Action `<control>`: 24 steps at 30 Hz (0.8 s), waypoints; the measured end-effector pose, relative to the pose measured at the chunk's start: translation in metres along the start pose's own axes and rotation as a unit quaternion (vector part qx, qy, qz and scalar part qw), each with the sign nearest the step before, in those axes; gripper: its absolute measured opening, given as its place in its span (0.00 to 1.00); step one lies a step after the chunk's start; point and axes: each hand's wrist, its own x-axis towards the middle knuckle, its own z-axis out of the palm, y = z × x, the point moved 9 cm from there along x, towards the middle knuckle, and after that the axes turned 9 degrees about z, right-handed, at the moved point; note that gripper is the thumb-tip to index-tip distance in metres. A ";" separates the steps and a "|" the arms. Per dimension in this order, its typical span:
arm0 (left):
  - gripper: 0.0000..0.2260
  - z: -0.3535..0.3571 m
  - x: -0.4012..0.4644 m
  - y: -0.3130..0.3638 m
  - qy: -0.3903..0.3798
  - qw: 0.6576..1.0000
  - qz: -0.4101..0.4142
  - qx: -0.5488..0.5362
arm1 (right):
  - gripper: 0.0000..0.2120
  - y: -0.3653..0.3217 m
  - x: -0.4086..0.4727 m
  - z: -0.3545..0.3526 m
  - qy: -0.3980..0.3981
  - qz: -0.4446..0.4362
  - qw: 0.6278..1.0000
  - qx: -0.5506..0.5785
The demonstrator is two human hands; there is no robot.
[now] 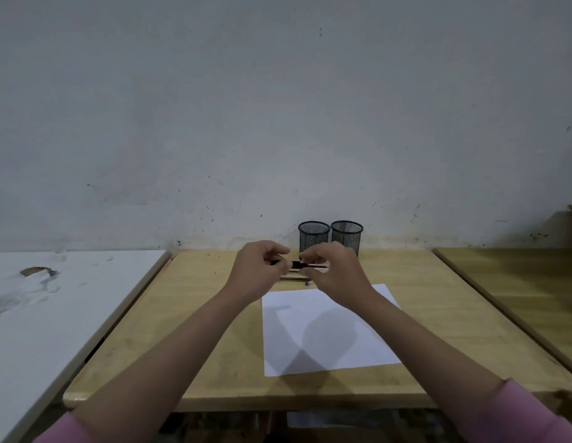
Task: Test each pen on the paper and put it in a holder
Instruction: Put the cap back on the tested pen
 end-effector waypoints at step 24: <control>0.32 0.126 0.183 -0.122 -0.019 0.975 0.036 0.217 | 0.12 0.150 0.195 0.002 0.163 0.059 0.985 -0.016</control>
